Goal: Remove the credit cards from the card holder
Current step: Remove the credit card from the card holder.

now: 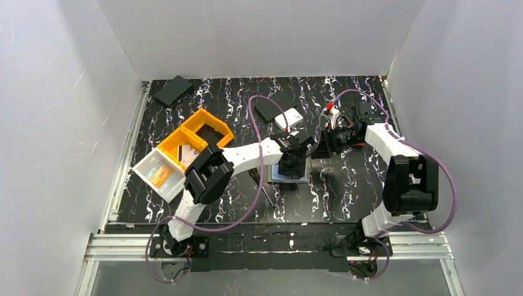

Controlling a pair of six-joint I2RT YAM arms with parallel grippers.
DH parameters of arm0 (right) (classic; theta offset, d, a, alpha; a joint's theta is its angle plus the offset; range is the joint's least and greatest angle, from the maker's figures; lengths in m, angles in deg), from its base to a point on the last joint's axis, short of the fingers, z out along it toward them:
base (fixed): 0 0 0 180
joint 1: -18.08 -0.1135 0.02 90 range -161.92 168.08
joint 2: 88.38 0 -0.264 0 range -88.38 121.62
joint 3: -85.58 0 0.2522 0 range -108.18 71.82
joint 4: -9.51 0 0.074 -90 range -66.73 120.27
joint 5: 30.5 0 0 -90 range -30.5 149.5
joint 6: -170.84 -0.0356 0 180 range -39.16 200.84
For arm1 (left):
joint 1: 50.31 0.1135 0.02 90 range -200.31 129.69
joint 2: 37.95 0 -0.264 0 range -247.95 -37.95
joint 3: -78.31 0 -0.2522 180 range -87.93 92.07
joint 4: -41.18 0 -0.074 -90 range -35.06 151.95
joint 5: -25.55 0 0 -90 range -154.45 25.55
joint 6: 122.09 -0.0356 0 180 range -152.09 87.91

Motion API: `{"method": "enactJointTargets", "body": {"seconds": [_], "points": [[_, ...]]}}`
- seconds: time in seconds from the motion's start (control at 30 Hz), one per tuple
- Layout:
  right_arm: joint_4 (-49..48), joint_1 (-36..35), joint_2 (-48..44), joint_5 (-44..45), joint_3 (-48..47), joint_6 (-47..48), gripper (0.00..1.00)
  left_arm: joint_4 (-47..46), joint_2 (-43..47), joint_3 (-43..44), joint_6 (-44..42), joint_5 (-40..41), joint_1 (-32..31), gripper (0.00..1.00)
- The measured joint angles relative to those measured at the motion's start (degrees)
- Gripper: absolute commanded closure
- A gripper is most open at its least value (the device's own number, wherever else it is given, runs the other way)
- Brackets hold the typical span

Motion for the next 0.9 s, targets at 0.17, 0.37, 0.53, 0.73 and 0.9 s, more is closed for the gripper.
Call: {"method": "enactJointTargets", "body": {"seconds": [0.17,0.37,0.53,0.73,0.9], "points": [[0.0,0.0,0.0,0.0,0.2,0.0,0.37,-0.4,0.0,0.0,-0.2,-0.8,0.0,0.52],[0.0,0.0,0.0,0.0,0.2,0.0,0.37,1.0,-1.4,1.5,0.5,-0.7,0.0,0.56],[0.0,0.0,0.0,0.0,0.2,0.0,0.37,1.9,-1.7,2.2,0.9,-0.5,0.0,0.71],[0.0,0.0,0.0,-0.2,0.3,0.0,0.37,1.6,-1.5,2.0,1.1,-0.8,0.7,0.86],[0.1,0.0,0.2,-1.4,0.3,0.2,0.38,-1.7,0.3,-1.7,2.1,-2.5,1.9,1.0]]}}
